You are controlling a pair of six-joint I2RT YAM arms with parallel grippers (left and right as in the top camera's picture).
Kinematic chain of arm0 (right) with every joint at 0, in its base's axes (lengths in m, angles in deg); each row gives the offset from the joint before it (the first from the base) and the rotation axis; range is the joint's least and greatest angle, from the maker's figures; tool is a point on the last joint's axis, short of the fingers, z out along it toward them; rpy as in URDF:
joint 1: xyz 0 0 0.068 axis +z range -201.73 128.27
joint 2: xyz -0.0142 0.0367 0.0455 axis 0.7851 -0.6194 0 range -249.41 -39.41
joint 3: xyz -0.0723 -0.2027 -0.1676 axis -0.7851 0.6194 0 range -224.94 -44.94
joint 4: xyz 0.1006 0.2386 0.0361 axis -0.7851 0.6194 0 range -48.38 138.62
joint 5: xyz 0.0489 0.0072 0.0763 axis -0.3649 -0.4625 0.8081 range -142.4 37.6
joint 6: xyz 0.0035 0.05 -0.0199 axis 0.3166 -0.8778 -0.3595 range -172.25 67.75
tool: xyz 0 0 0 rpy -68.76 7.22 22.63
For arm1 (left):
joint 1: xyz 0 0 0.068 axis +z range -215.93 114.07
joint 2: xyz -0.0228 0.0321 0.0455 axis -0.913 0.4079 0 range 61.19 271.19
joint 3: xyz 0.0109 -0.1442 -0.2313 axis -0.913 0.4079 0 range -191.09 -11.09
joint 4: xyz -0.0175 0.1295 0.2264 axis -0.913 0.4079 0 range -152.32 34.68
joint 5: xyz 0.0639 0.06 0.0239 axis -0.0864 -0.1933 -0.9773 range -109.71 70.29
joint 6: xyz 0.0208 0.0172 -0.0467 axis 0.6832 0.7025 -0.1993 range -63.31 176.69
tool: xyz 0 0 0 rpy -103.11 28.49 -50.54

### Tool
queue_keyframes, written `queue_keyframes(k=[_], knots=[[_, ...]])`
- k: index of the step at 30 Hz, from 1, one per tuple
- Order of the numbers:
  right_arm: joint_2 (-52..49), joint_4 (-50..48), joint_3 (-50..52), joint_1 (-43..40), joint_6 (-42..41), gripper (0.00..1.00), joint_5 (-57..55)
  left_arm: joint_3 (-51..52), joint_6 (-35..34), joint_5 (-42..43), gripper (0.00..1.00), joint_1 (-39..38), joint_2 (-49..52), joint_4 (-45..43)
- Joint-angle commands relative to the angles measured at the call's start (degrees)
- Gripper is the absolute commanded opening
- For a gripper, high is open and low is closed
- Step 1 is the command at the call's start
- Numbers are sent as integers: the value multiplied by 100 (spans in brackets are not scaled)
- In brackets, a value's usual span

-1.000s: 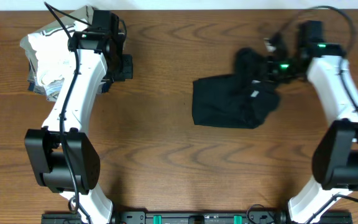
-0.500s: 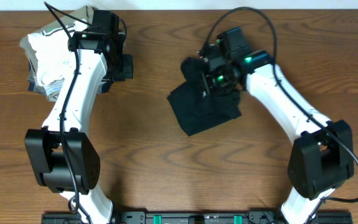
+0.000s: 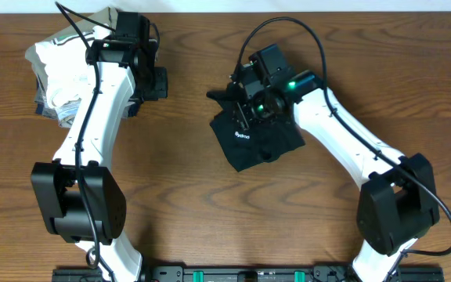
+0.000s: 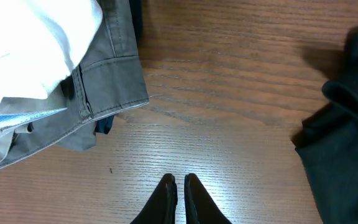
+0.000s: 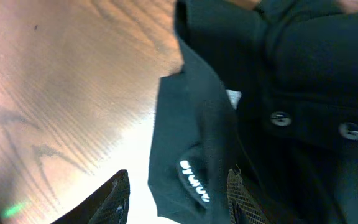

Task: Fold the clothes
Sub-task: 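Drag the folded shirt leftward toward the center with the right gripper, then release the shirt with the right gripper and raise it to the top right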

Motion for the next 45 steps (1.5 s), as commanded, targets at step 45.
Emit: queue_keyframes(k=[45], knots=[[-866,1047,278,455,319,48,-289,17,96,-92,8,151,76,-50]])
